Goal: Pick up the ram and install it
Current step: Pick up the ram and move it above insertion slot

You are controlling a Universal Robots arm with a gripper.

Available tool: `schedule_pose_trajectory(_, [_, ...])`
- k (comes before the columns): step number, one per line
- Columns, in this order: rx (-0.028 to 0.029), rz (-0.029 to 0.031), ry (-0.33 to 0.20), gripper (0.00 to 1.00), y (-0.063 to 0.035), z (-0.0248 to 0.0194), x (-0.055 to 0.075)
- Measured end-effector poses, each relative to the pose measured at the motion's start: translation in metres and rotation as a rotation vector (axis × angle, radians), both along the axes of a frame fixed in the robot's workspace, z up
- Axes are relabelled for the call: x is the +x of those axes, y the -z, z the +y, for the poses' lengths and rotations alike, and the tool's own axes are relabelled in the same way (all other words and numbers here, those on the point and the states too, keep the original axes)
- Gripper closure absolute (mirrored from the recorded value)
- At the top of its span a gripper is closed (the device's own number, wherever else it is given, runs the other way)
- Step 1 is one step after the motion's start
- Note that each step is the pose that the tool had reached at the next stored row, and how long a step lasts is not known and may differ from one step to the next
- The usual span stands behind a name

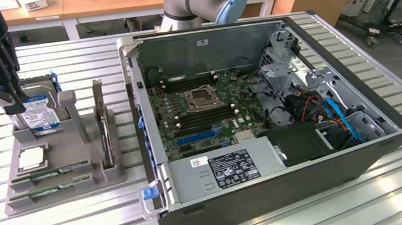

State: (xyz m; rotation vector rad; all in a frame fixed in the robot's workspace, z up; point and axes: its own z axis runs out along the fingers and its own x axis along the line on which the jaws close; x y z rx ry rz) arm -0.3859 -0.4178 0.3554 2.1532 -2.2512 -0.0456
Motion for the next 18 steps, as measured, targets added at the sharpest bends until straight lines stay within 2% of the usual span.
schedule_pose_trajectory(18, [0.0,-0.0001,0.0,0.71,0.0053,-0.0003,0.0])
